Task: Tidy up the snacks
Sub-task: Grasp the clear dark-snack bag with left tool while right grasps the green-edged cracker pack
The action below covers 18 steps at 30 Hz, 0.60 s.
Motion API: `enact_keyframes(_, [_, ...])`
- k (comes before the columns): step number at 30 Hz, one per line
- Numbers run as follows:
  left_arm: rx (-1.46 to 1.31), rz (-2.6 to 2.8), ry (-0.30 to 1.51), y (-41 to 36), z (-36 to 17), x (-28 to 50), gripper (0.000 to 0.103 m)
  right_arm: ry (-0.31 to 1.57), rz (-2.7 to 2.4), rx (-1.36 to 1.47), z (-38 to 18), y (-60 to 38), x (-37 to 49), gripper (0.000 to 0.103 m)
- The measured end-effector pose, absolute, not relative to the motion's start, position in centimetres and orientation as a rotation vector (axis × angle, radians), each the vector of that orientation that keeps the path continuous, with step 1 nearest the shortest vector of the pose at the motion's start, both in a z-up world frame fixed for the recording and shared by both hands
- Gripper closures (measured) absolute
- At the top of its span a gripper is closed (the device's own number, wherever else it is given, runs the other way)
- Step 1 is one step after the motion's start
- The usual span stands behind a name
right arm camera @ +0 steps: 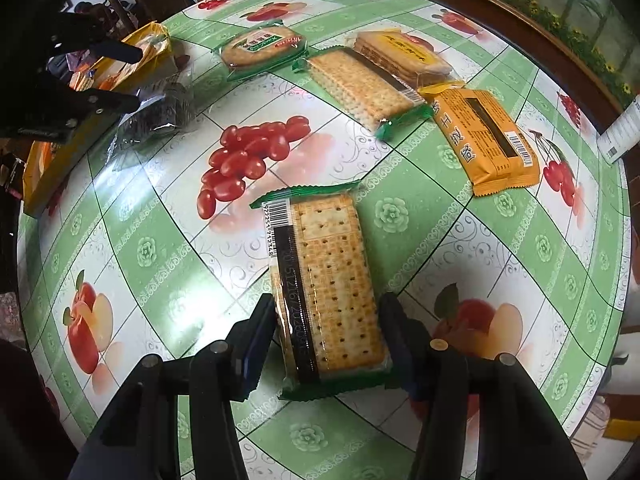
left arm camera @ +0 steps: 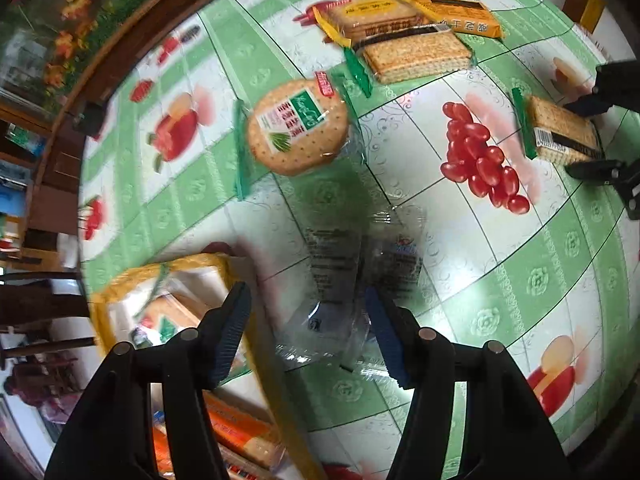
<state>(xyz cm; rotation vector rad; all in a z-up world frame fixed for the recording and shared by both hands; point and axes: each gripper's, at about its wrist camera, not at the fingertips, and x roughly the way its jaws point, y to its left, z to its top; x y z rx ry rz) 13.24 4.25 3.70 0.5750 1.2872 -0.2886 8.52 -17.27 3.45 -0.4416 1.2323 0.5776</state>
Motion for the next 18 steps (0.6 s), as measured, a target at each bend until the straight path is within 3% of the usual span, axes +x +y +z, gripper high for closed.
enact_keyframes(2, [0.535, -0.328, 1.323, 4.2, 3.3, 13.7, 0.042, 1.234, 0.573, -0.443, 3.5, -17.1, 8.6, 0.048])
enact_keyframes(6, [0.534, -0.355, 1.362, 4.0, 2.3, 14.5, 0.025, 1.254, 0.575, -0.384, 3.5, -16.7, 9.5, 0.048])
enact_keyframes(11, [0.432, -0.382, 1.444, 4.8, 0.1, 15.3, 0.015, 1.237, 0.599, -0.351, 4.6, -15.7, 10.2, 0.047])
enact_keyframes(18, [0.384, -0.374, 1.411, 4.5, 0.0, 15.1, 0.017, 1.265, 0.583, -0.443, 3.8, -13.5, 11.1, 0.039])
